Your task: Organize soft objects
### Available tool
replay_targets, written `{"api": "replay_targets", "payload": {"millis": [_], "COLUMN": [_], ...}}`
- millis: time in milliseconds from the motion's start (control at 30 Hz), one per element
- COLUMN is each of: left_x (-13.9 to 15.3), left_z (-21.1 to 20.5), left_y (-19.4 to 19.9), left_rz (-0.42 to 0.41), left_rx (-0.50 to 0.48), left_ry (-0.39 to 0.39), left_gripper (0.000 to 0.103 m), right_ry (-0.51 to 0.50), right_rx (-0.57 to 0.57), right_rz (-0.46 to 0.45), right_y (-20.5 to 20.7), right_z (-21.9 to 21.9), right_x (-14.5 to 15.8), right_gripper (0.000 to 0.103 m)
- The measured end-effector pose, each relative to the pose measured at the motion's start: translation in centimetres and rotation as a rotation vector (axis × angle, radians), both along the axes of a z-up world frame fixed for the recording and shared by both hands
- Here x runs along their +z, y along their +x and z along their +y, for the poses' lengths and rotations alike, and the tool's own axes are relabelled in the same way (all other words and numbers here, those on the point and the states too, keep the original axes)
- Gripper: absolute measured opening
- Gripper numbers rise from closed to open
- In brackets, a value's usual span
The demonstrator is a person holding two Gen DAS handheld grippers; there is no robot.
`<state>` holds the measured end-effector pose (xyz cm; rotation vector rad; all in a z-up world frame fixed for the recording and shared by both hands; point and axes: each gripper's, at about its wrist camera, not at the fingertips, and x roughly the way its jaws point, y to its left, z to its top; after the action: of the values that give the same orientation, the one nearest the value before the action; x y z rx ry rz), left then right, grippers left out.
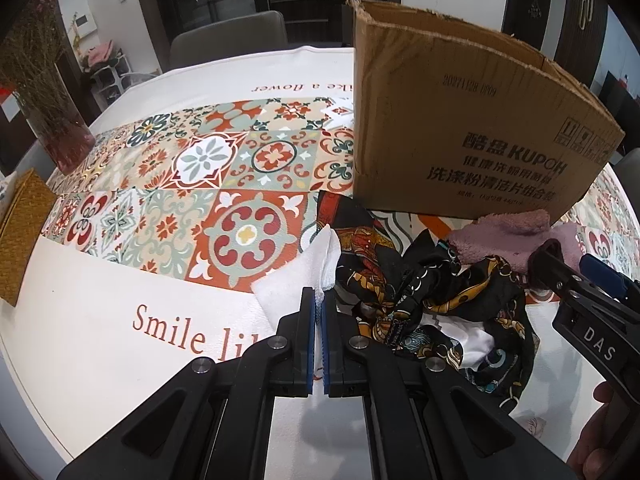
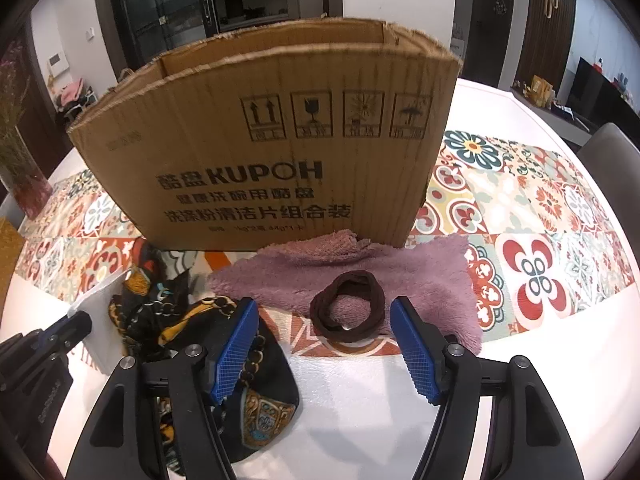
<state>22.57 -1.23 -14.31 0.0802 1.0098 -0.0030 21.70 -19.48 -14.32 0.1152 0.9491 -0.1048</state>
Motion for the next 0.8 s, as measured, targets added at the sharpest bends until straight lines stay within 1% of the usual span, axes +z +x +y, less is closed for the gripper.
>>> {"api": "replay_targets", "payload": {"millis": [300, 500, 567, 633, 667, 733, 800], "left_x": [-1.3, -1.8, -1.9, -2.0, -2.0, -2.1, -2.1], "left_z": [-0.3, -0.3, -0.3, -0.4, -0.4, -0.5, -0.6], "left_y": [0.8, 1.1, 1.2, 1.2, 1.2, 1.3, 1.2], "left_rz": [0.031, 0.042, 0.045, 0.045, 0.046, 0.045, 0.044], "left_rx": [-0.003, -0.002, -0.002, -0.003, -0.004, -0.006, -0.01], "left_ry": [0.016, 0.021, 0.021, 0.022, 0.022, 0.021, 0.02], "left_gripper": [0.005, 0.005, 0.005, 0.005, 0.005, 0.005, 0.005], "right_ry": [0.004, -0.008, -0.014, -0.013, -0.022, -0.023, -0.025], "right_rx": [-0.009, -0.008, -0.01, -0.011, -0.016, -0.018, -0.015], "right_rz": [0.052, 0.071, 0.075, 0.08, 0.077, 0.07, 0.066], "right_y": [1.2, 1.8, 1.9, 1.9, 1.8, 1.7, 1.5], "right_z": [-0.6, -0.6, -0.7, -0.6, -0.7, -0.9, -1.2], "right_x": [-2.0, -2.5, -2.6, -2.8, -2.7, -2.5, -2.4], "right_gripper": [0.069, 0.068, 0.062, 0.041, 0.038, 0.019, 0.013]}}
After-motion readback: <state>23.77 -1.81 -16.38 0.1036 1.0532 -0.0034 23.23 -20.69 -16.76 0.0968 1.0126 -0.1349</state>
